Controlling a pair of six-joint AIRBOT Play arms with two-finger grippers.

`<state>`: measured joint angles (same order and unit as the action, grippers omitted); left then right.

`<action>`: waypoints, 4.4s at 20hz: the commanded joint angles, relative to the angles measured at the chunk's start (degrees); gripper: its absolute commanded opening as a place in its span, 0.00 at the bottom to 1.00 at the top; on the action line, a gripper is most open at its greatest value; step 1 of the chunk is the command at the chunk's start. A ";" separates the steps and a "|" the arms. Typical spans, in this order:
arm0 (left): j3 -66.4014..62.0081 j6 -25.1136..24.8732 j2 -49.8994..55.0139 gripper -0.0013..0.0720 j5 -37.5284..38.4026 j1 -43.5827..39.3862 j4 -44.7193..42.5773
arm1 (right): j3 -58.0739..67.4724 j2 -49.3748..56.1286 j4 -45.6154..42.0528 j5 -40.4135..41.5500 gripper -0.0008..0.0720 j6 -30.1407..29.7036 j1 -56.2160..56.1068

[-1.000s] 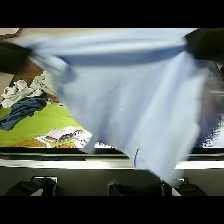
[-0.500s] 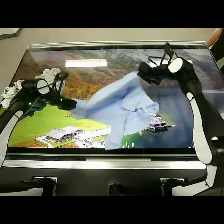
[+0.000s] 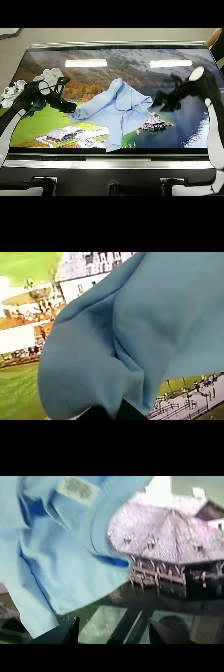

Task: Fold the shirts.

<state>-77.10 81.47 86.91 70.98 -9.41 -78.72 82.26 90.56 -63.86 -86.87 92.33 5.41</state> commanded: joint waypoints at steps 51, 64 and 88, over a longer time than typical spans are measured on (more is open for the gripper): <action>-9.25 -2.21 8.39 0.06 -8.61 13.60 17.53 | 13.51 5.03 -14.58 35.36 0.07 11.89 -1.68; -12.59 4.07 13.00 0.74 3.43 23.34 15.41 | 10.99 3.69 -5.60 1.70 0.68 3.08 12.61; -6.49 1.99 20.15 0.06 -3.72 22.80 24.13 | -3.34 3.78 0.81 4.76 0.68 -1.99 12.48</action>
<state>-83.53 85.43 106.98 64.60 13.28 -54.41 82.98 94.30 -65.49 -83.90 90.96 17.91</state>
